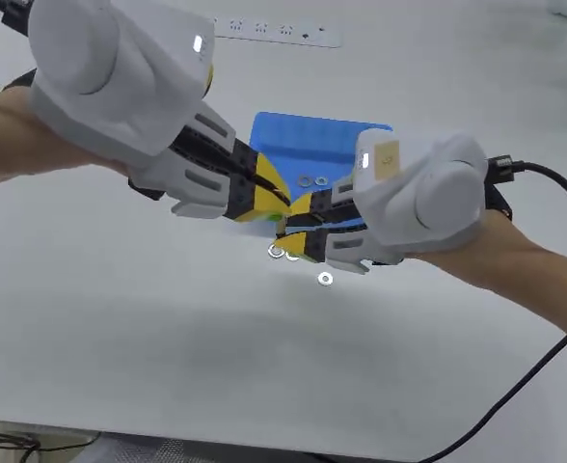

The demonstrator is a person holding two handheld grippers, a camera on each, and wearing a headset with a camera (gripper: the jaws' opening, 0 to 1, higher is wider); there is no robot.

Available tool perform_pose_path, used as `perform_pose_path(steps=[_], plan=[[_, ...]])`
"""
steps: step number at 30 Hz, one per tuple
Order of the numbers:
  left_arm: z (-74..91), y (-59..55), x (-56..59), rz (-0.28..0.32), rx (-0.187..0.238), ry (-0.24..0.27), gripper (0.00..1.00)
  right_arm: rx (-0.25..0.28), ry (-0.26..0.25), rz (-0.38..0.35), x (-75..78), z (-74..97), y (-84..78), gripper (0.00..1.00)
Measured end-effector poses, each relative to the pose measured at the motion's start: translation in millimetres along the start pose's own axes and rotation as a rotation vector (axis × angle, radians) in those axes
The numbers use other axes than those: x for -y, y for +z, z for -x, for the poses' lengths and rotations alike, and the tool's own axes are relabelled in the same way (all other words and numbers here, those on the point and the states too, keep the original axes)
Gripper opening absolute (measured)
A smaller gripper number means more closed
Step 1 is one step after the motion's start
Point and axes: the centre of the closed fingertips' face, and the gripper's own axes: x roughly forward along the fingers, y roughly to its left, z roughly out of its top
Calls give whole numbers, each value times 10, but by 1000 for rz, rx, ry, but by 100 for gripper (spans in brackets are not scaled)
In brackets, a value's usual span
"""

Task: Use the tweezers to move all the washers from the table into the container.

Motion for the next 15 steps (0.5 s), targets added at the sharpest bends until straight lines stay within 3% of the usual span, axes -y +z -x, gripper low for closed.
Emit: perform_pose_path(steps=[15], plan=[[-48, -121, -14, 41, -4, 6, 6, 4, 17, -28, -25, -128, -98, 12]])
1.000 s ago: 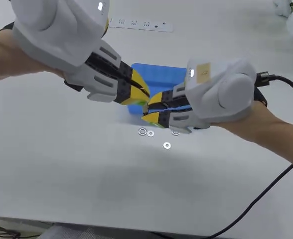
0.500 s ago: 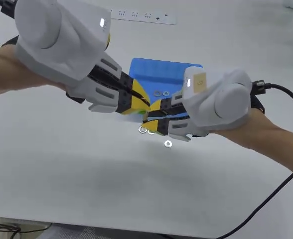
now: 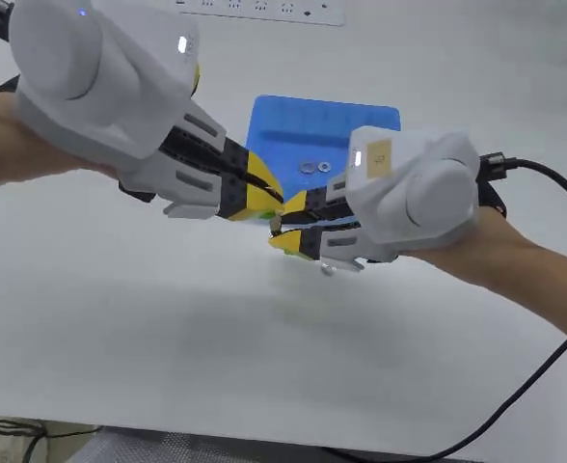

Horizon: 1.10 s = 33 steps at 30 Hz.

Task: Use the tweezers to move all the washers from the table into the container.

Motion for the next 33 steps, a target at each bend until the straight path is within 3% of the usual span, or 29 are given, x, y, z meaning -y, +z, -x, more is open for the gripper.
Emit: perform_pose_path(steps=[15, 22, 33], plan=[[-97, -43, 28, 17, -26, -2, 6, -7, 14, -34, 6, -79, -101, 12], [-115, -12, 8, 28, -15, 0, 6, -13, 18, -45, 17, -111, -130, 12], [-92, -57, -25, 37, -19, 0, 6, -9, 21, -43, 12, -109, -107, 12]])
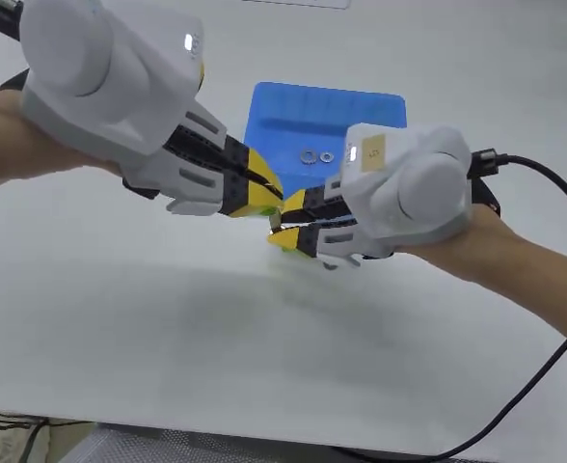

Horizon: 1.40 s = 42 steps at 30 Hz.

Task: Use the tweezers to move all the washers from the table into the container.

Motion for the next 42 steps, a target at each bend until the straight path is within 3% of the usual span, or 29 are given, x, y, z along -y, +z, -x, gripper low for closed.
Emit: perform_pose_path(steps=[17, 26, 36, 42], plan=[[35, -82, -28, 28, -3, -4, 6, -10, 8, -15, -30, -4, 2, 10], [81, -59, -19, 25, -3, 0, 6, -3, 8, -6, -43, 42, 71, 10], [200, 110, -47, -4, -10, 6, 6, 8, -16, 11, 19, 191, 229, 10], [289, 278, -83, -38, -8, 23, 6, 28, -49, 29, 98, 323, 363, 10]])
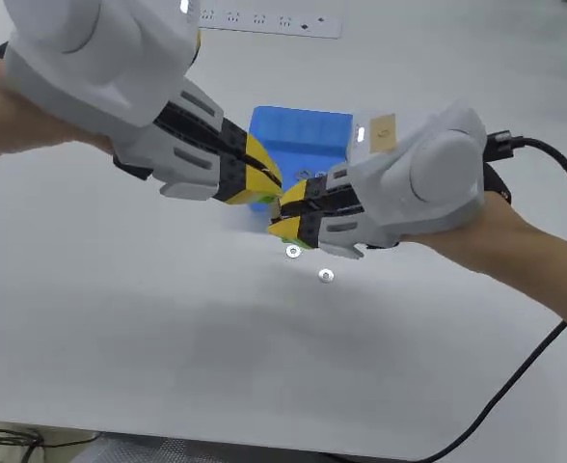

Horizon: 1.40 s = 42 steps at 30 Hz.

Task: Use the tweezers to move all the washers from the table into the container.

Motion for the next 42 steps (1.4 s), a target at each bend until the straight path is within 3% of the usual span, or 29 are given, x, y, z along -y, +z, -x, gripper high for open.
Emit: perform_pose_path(steps=[12, 21, 29, 34, 42], plan=[[108, 264, -182, -55, 5, 17, 6, 24, -49, 17, 231, 159, 186, 10], [88, 326, -408, -106, -18, 14, 6, 31, -77, 27, 535, 140, 179, 10], [-67, 199, -673, -114, -28, 12, 6, 21, -83, -2, 828, -17, -25, 10], [-183, 0, -779, -91, -69, -2, 6, -2, -56, -7, 858, -151, -169, 10], [-335, -201, -858, -41, -75, -10, 6, -25, -21, -36, 891, -331, -387, 10]])
